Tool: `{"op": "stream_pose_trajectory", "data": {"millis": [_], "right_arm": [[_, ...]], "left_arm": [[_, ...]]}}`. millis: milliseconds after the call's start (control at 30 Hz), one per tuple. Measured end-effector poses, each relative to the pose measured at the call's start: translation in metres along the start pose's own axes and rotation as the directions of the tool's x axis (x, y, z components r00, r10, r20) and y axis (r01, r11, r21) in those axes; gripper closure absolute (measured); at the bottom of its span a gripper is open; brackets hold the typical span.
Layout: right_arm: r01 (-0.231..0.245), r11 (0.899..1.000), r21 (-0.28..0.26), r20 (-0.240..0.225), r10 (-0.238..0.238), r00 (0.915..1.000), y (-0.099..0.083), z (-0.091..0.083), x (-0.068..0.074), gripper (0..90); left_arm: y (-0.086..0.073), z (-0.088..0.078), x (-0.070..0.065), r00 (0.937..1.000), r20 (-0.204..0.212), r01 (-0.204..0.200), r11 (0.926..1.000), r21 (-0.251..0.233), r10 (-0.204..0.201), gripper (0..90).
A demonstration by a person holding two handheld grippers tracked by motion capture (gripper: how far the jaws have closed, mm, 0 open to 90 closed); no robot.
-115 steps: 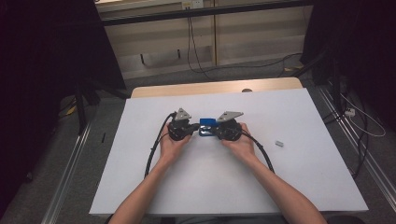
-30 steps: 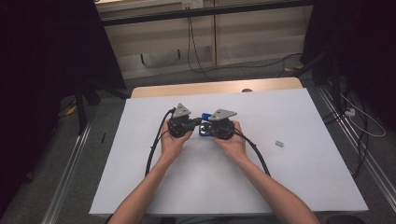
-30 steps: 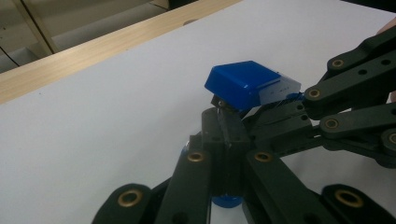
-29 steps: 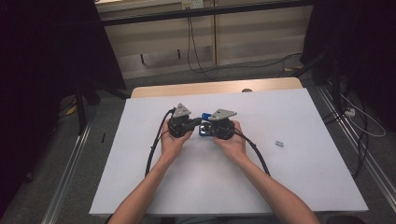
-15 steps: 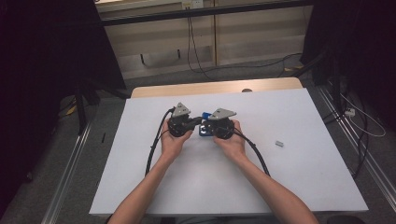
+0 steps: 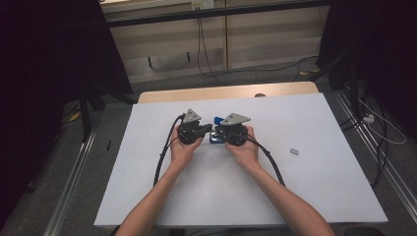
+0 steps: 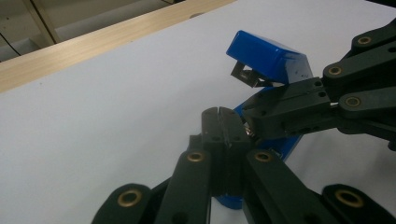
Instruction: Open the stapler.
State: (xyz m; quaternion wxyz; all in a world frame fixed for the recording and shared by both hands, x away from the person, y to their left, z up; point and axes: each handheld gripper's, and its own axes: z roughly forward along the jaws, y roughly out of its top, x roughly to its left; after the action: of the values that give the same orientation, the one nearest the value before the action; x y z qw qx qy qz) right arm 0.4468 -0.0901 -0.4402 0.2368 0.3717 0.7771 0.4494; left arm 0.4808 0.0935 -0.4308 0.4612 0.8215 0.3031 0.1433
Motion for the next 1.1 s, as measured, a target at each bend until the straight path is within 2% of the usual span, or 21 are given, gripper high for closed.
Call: {"op": "stream_pose_trajectory", "data": {"millis": [100,400,500,1100], "right_arm": [[0.002,1.0,0.0,0.001,-0.002,1.0,0.0,-0.0001,-0.0005,90.0],[-0.004,1.0,0.002,0.001,0.004,1.0,-0.0005,0.0005,-0.0012,90.0],[-0.005,1.0,0.006,-0.002,0.005,1.0,-0.0009,0.0009,-0.0003,90.0],[-0.009,1.0,-0.002,0.008,0.009,0.9999,-0.0004,-0.0015,-0.0004,90.0]], "left_arm": [[-0.0004,0.0025,-0.0023,0.9998,-0.002,-0.02,0.9997,0.015,0.02,90.0],[0.0013,0.0051,-0.0016,0.9997,-0.003,-0.024,0.9997,0.009,0.024,90.0],[0.0016,0.005,-0.0013,0.9999,-0.003,-0.014,0.9999,0.0,0.014,90.0],[-0.0015,0.0102,-0.0023,0.9993,0.018,-0.033,0.9991,0.026,0.033,90.0]]}}
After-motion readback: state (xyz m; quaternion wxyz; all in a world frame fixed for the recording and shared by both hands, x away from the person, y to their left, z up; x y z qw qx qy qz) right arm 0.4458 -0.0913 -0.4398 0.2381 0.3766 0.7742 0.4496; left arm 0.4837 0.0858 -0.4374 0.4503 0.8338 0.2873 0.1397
